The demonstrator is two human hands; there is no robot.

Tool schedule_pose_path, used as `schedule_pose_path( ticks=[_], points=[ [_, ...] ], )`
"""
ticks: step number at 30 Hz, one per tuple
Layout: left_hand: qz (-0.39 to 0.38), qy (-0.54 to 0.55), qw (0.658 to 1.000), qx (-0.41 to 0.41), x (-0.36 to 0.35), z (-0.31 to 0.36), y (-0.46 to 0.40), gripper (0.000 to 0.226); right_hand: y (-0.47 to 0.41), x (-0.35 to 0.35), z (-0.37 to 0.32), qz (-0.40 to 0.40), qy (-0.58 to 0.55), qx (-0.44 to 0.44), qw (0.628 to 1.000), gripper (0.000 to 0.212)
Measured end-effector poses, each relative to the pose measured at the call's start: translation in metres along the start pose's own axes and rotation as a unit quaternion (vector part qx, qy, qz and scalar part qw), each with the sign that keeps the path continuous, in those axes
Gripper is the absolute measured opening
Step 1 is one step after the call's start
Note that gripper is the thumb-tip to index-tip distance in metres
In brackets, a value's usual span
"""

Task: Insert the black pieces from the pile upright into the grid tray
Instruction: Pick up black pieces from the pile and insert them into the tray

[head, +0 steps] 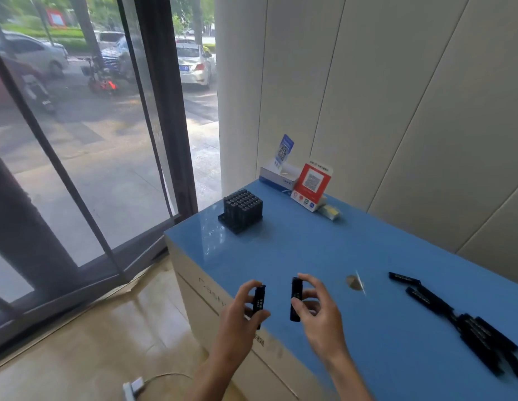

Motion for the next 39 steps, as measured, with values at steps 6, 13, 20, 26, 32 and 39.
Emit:
schedule_pose_path(
  ticks=[6, 13, 20, 26, 32, 39],
  points=[
    [0.0, 0.018, 0.999, 0.03, 0.032, -0.018, -0.032, 0.046, -0.005, -0.046, -0.004, 0.019, -0.006, -0.004, 1.0, 0.042],
    [-0.005, 0.009, 0.999, 0.049, 0.046, -0.039, -0.106, 0.046, -0.056, -0.104, -0.004, 0.005, -0.019, -0.011, 1.0, 0.04],
    [-0.014, -0.002, 0.999, 0.035, 0.041, -0.038, -0.199, 0.048, -0.122, -0.158, -0.009, 0.03, -0.038, -0.014, 0.999, 0.041],
    [-0.03, 0.002, 0.998, 0.051, 0.025, -0.06, -0.249, 0.044, -0.156, -0.192, 0.013, 0.074, -0.014, -0.016, 0.997, 0.05],
    [-0.052, -0.001, 0.997, 0.056, 0.017, -0.081, -0.287, 0.043, -0.173, -0.219, 0.024, 0.177, 0.019, -0.026, 0.984, 0.047],
    [-0.108, 0.023, 0.994, 0.008, 0.007, -0.096, -0.342, 0.045, -0.185, -0.257, 0.032, 0.255, 0.077, -0.034, 0.963, 0.038]
  ],
)
Point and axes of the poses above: each hand's wrist, its own y-axis away from the middle knuckle, its own x-axis out of the back of the hand, z = x × y, the point moved 1 cm from there along -y, towards the middle knuckle, and after that the axes turned 15 degrees about z, right-handed, at the moved point
